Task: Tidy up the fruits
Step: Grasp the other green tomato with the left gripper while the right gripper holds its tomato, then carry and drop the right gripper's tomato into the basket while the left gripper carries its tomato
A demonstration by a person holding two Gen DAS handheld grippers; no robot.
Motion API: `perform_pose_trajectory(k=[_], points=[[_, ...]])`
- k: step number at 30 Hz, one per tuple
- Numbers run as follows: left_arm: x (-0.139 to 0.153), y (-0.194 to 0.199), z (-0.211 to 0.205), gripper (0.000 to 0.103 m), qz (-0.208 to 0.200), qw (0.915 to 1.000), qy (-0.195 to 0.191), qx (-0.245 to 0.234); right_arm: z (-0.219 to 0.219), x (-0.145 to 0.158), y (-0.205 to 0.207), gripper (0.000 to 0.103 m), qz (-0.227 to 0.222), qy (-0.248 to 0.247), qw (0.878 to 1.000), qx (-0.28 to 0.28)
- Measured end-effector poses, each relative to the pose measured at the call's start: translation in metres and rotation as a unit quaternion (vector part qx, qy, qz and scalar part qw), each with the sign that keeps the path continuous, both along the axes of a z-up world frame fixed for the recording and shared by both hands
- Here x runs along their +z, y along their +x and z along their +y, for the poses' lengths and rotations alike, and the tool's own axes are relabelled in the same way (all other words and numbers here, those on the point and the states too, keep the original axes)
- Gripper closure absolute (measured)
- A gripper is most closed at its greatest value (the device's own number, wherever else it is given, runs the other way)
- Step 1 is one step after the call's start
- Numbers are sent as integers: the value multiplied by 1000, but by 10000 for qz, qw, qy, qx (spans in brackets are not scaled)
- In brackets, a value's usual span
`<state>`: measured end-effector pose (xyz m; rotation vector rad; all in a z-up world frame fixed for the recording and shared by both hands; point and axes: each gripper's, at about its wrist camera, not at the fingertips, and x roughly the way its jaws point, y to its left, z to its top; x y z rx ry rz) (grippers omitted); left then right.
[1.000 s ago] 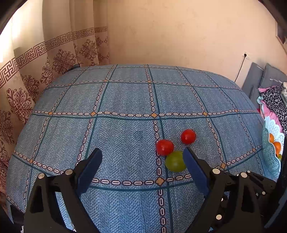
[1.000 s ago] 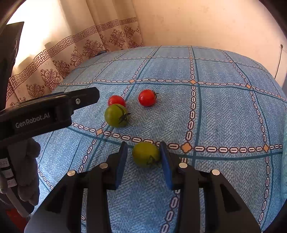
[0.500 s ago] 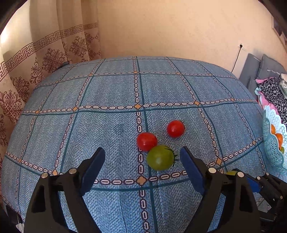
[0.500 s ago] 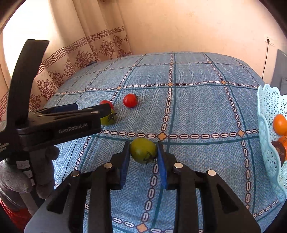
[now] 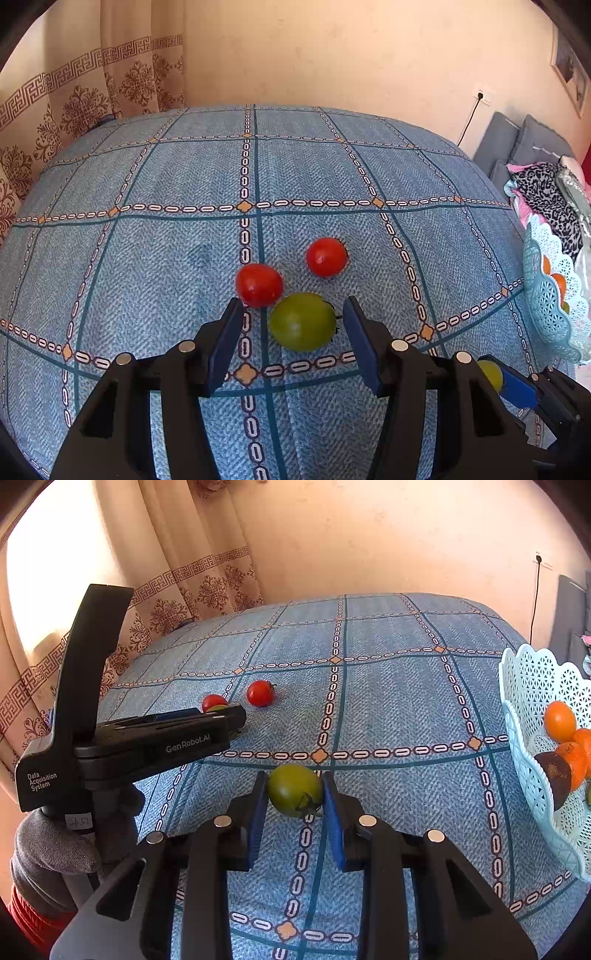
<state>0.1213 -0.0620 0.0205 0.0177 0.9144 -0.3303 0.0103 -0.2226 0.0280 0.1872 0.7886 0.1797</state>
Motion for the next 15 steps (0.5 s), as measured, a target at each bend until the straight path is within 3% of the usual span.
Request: perform_pose_trajectory(k=[5,8,15], points=[[-5,1,-1,50,91,9999,-135,-23,-1,2,-5,73,-32,37,10000,-55],[-4,-3,-4,65,87,9996,-242,-152,-3,4,-8,73,-54,67,9999,-87],[3,-13,-6,68,33,9996,-207,-208,-9,17,-17,73,-218,125,9995,-178]])
